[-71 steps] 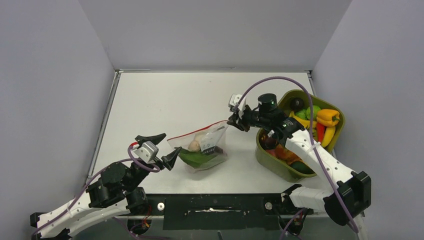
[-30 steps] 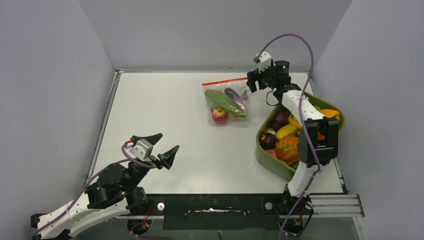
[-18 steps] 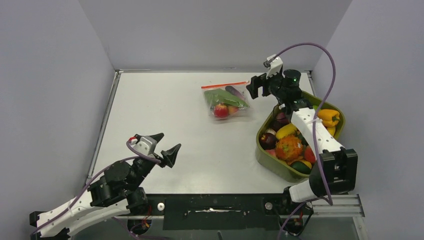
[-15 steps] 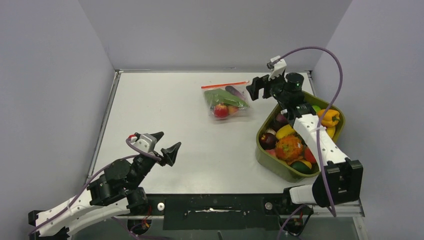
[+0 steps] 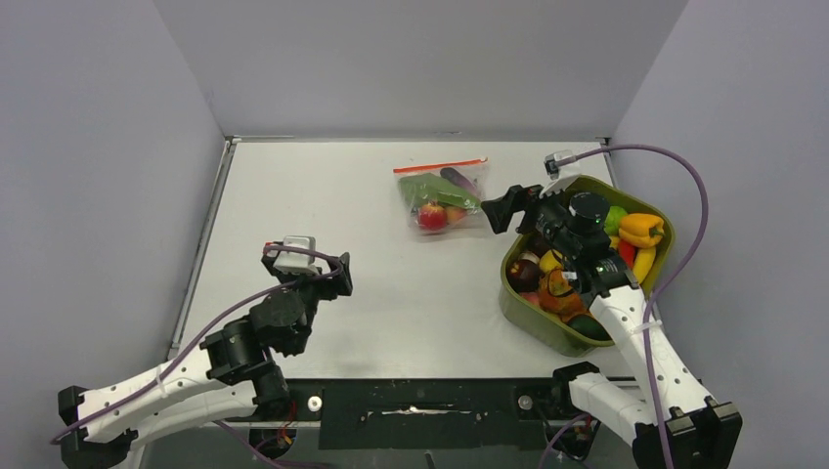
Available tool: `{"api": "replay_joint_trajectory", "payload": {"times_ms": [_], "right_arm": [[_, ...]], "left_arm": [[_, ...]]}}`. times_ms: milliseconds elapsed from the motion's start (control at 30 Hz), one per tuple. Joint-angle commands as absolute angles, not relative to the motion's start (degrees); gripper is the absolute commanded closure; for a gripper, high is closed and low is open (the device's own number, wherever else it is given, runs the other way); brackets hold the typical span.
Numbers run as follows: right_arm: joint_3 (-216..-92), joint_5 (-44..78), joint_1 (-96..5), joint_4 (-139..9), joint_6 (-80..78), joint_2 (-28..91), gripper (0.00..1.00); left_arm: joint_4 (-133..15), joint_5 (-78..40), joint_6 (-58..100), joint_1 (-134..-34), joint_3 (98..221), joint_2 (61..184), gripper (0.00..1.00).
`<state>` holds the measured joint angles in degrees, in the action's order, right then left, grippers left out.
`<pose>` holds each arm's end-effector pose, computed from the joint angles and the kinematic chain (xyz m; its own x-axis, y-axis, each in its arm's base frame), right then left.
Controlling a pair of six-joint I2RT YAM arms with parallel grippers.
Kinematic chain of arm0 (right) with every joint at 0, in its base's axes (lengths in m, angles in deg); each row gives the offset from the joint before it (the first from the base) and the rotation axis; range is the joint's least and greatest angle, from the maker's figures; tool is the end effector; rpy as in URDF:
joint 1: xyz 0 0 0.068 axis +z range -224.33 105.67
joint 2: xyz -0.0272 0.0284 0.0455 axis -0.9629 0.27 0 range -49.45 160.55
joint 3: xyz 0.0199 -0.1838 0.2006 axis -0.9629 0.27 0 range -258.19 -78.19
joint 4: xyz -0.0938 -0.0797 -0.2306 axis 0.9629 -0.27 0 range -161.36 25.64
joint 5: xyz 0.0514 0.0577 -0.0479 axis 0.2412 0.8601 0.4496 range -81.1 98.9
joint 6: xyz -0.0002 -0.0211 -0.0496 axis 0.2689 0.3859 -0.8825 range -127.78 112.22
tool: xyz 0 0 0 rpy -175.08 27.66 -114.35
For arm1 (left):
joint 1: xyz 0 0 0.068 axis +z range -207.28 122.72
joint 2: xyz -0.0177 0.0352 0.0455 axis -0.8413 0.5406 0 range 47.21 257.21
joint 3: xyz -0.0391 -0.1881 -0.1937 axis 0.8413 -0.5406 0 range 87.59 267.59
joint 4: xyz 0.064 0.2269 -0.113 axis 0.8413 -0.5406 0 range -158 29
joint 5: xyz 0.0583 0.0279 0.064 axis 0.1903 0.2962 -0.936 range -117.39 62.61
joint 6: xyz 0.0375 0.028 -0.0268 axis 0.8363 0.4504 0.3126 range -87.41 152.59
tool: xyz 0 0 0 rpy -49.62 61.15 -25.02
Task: Place the food in the zip-top bag and seal the zipper
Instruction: Reset both arms
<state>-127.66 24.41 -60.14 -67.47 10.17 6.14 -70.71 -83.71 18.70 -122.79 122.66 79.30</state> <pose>0.2184 0.0650 0.3475 -0.2996 0.2306 -0.9258 -0.4204 0.8392 0.3451 0.0812 -0.1070 0.3155 -0.0861 -0.1320 -0.9875 0.1459 0.9788 -0.1436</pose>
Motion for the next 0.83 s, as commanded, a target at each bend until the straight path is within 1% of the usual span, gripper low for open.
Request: {"api": "replay_joint_trajectory", "payload": {"times_ms": [0, 133, 300, 433, 567, 800], "right_arm": [[-126.43, 22.73, -59.42, -69.93, 14.14, 2.64, 0.02], [-126.22, 21.97, -59.40, -72.36, 14.35, 0.88, 0.02], [-126.41, 21.56, -59.34, -73.82, 14.13, -0.55, 0.02], [-126.23, 21.69, -59.35, -73.94, 14.16, -0.84, 0.02], [-126.09, 22.21, -59.35, -73.68, 14.45, -0.48, 0.02], [-125.96, 22.36, -59.38, -73.94, 14.46, -0.57, 0.02]], "left_arm": [[-64.86, -88.33, 17.68, -122.67, 126.86, 82.96, 0.20], [-60.89, -84.67, 20.43, -122.67, 127.61, 84.59, 0.15], [-54.32, -82.13, 26.99, -122.58, 126.61, 84.02, 0.15], [-56.62, -82.75, 26.70, -121.36, 128.96, 86.36, 0.06], [-59.88, -78.68, 23.95, -117.75, 130.61, 88.60, 0.05], [-61.65, -66.29, 18.80, -108.55, 131.24, 89.36, 0.05]]}}
